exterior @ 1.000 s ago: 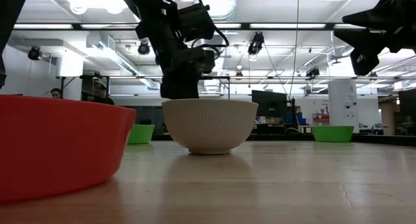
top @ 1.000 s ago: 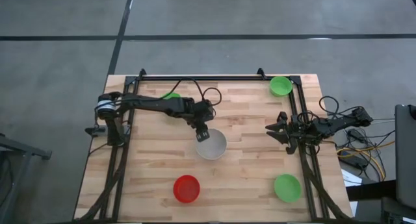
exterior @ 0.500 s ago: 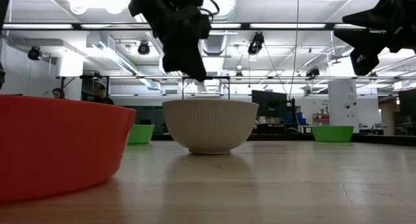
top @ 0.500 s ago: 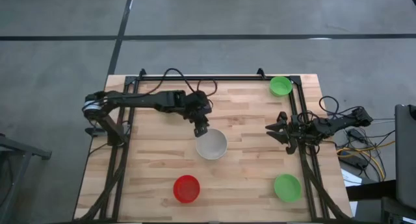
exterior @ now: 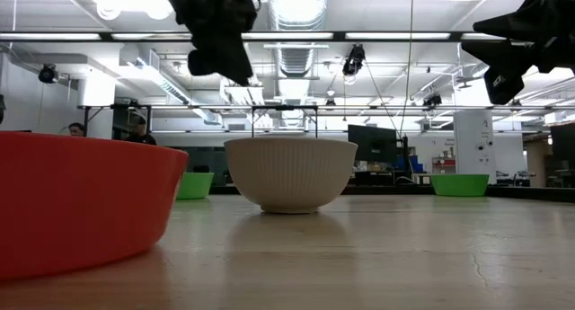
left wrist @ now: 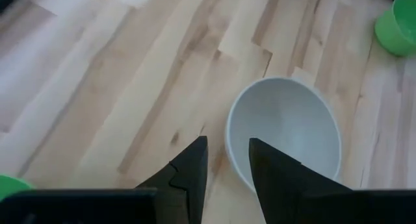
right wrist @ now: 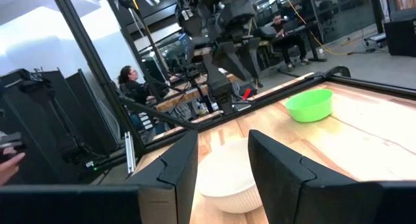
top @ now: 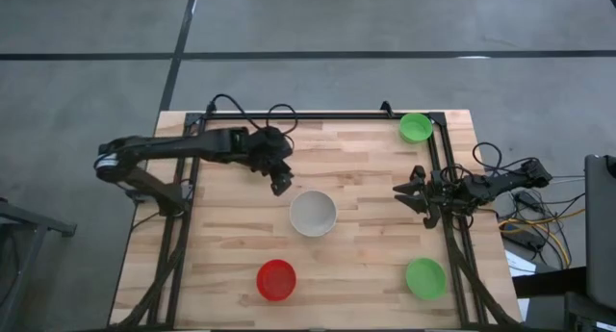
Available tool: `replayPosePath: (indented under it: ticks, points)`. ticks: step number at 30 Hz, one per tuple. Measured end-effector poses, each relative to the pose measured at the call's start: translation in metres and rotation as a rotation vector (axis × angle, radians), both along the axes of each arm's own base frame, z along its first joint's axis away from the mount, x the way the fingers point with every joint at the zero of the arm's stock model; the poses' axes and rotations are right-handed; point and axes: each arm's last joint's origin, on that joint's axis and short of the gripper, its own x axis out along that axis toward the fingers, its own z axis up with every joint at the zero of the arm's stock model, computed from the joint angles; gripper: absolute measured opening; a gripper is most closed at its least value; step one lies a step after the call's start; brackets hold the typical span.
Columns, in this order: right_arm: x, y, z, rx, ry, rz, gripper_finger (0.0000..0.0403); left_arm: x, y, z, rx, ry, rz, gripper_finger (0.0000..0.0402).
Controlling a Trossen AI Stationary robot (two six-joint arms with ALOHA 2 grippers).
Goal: Nest bowls inside each other
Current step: Stack the top left green bowl on the top of the gray bowl
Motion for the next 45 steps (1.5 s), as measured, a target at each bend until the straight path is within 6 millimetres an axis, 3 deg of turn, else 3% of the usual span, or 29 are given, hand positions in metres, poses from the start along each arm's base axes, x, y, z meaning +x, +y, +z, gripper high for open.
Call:
replayPosePath:
  ticks: [7,19,26,45]
  points:
    - [0.0,0.0,0.0,0.0,0.0,0.0,0.0132,-0.027,-0.003,0.005,-0.009,-0.036,0.098,0.0117]
    - [0.0,0.0,0.0,0.0,0.0,0.0,0.0132,-0.068,-0.009,0.001,-0.041,-0.12,0.199,0.0118]
    - [0.0,0.0,0.0,0.0,0.0,0.0,0.0132,-0.088,-0.007,-0.009,0.0,-0.084,0.254,0.0132]
    - [0.0,0.0,0.0,0.0,0.0,0.0,0.0132,-0.108,0.023,-0.013,0.033,0.001,0.159,0.0168]
